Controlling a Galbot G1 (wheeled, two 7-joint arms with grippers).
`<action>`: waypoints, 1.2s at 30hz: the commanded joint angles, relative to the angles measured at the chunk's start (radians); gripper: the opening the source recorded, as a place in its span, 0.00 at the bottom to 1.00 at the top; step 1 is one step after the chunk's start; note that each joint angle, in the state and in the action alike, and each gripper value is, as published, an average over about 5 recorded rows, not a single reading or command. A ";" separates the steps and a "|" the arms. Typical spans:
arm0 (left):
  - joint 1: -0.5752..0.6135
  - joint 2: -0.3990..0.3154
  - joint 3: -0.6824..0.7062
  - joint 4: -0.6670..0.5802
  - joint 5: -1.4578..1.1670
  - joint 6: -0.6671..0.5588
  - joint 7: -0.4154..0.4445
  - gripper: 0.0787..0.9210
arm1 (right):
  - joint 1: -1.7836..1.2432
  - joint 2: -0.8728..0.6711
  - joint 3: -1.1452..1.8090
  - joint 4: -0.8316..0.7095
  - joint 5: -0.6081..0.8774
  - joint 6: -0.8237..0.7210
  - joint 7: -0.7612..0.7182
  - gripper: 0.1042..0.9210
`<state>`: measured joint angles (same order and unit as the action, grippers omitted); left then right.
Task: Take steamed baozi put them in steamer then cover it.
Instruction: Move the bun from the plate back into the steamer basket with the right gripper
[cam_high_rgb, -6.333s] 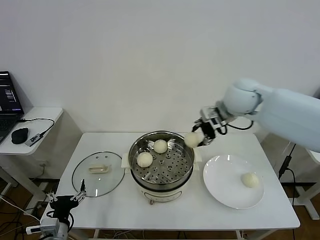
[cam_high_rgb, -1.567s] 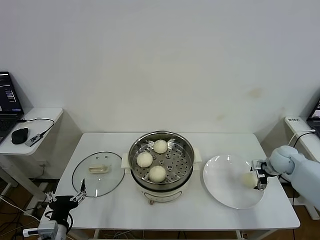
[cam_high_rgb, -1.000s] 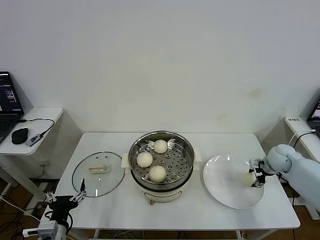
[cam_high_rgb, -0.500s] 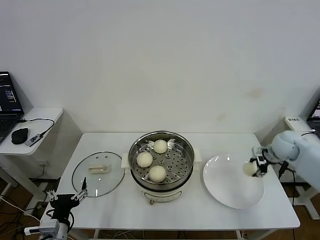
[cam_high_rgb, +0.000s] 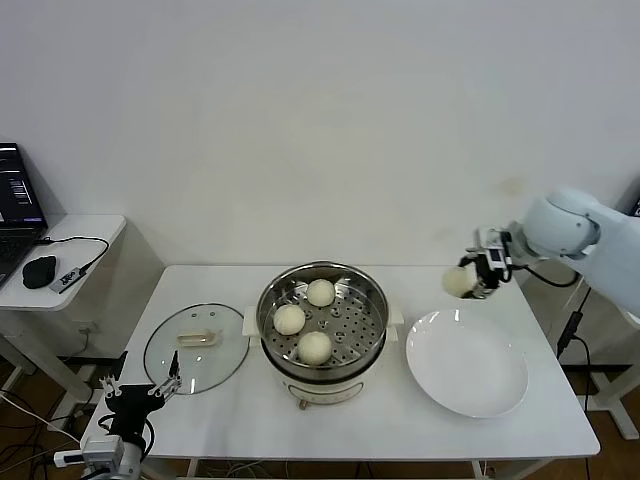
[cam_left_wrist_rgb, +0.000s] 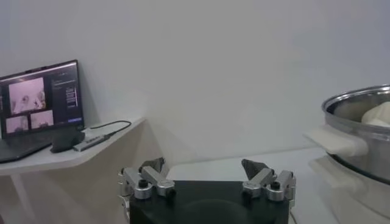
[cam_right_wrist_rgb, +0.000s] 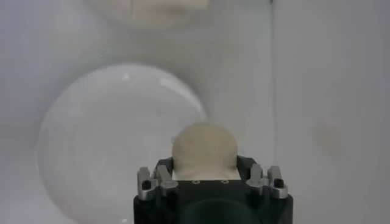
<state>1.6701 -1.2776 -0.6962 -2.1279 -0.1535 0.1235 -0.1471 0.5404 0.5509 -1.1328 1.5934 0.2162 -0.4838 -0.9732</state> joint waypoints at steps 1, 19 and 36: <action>-0.001 -0.001 -0.002 0.002 0.000 0.000 0.000 0.88 | 0.238 0.199 -0.187 0.065 0.266 -0.113 0.071 0.66; -0.001 -0.010 -0.033 0.004 -0.003 -0.002 0.000 0.88 | -0.009 0.476 -0.161 -0.085 0.342 -0.227 0.181 0.66; -0.009 -0.018 -0.035 0.015 -0.005 -0.003 -0.001 0.88 | -0.076 0.502 -0.166 -0.143 0.200 -0.227 0.154 0.67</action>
<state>1.6610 -1.2961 -0.7300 -2.1139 -0.1582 0.1213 -0.1477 0.4944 1.0226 -1.2948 1.4768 0.4673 -0.7003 -0.8212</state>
